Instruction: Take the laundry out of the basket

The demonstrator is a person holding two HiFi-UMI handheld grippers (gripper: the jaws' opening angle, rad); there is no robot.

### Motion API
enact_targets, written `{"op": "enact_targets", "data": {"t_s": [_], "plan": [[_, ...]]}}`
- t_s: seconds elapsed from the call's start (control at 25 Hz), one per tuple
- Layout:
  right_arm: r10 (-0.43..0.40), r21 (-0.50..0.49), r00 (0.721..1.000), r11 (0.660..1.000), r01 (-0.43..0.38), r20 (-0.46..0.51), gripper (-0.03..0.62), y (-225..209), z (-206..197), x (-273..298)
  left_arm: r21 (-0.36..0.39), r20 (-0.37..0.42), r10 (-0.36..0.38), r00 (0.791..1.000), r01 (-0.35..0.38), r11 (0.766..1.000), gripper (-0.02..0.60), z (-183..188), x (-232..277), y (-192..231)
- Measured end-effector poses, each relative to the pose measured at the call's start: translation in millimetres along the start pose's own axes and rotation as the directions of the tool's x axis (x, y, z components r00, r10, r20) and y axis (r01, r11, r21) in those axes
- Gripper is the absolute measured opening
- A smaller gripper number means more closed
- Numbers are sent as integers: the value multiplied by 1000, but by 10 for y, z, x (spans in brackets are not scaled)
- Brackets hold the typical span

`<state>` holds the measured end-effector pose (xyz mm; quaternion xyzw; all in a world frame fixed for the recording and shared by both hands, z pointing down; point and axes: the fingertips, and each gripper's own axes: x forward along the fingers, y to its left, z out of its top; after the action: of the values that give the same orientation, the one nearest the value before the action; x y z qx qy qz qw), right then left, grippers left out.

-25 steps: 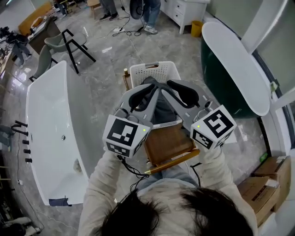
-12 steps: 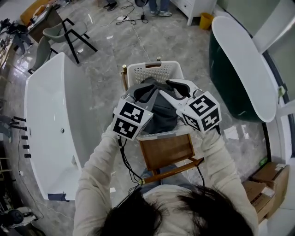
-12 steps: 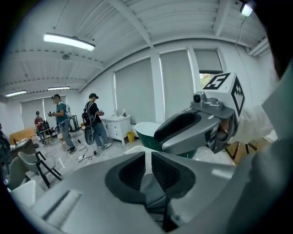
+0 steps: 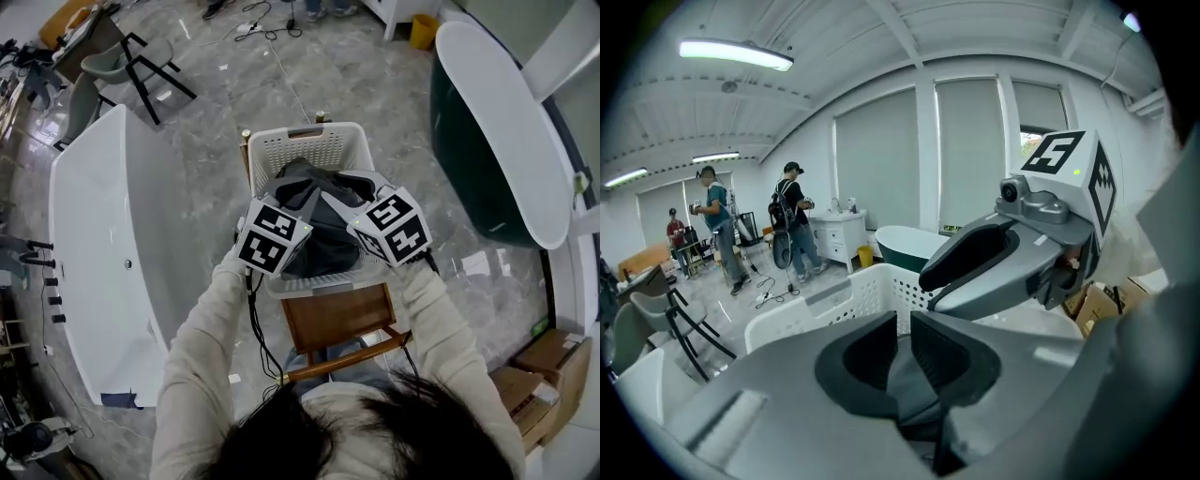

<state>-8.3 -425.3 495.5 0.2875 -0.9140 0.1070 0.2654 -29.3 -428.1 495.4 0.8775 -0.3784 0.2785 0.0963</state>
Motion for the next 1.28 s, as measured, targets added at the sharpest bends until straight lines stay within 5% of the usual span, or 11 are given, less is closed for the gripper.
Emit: {"op": "enact_targets", "data": {"t_s": [0.16,0.52,0.8,1.04,1.28], "plan": [[9,-1,999,1000,-9,-42,172,-22,-125,71,-62,-18,-6,1000,5,998,64,-113,90,0],[2,-85,981,996,-19,-195,207,-7,-399,226,71,-141,40,989,-30,997,81,-302,303,15],[-40,-252,930,966,-57,-365,268,93,-630,359,173,-229,35,973,5,985,83,-415,452,-56],[-75,-349,881,931,-105,-468,287,118,-761,536,116,-293,27,956,8,993,83,-490,535,86],[-54,-328,839,932,-152,-541,275,229,-1048,746,100,-207,25,978,-4,995,55,-319,472,171]]}}
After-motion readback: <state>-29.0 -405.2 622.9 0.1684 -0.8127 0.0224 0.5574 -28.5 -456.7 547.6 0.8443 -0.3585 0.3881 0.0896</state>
